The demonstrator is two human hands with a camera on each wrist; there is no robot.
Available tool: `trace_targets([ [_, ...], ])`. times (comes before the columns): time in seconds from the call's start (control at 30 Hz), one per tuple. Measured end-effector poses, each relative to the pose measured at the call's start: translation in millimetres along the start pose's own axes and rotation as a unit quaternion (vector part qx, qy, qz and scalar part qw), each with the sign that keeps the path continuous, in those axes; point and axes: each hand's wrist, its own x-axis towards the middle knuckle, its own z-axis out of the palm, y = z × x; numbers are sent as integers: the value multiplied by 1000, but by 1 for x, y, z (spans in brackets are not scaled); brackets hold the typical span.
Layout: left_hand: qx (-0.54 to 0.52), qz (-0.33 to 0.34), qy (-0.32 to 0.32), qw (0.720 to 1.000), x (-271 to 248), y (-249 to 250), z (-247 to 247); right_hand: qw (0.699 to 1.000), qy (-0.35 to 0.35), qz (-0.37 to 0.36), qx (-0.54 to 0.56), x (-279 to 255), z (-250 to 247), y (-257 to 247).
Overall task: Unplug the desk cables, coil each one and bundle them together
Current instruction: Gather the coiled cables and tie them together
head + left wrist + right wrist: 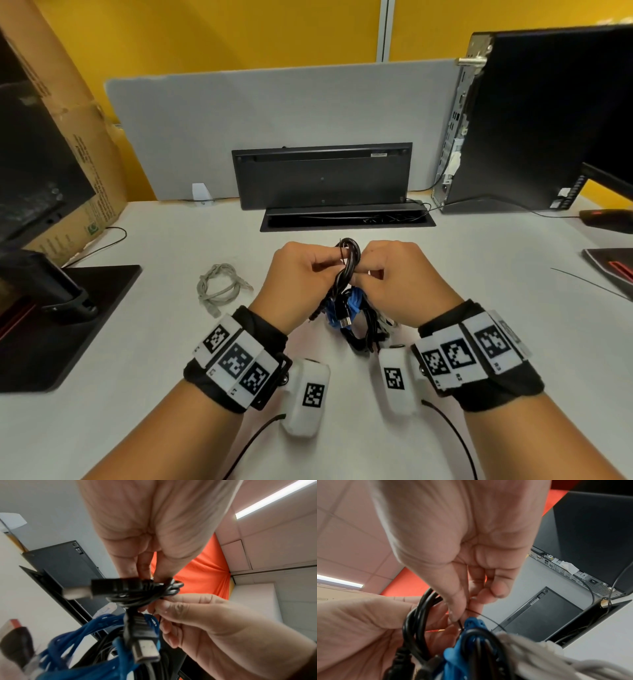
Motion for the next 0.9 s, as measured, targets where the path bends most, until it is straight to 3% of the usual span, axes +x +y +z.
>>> trace_targets([
  [0.17,91,52,10,995,0,6,1,1000,-5,6,6,1,0,1],
  [0.43,132,39,4,990,3,0,2,999,-5,27,22,3,0,12],
  [0.63,64,22,12,998,3,-6,1,996,24,66,56,2,-5,27],
  [0.9,12,2,23,1000,3,-8,4,959,118,109,233,2,3,30],
])
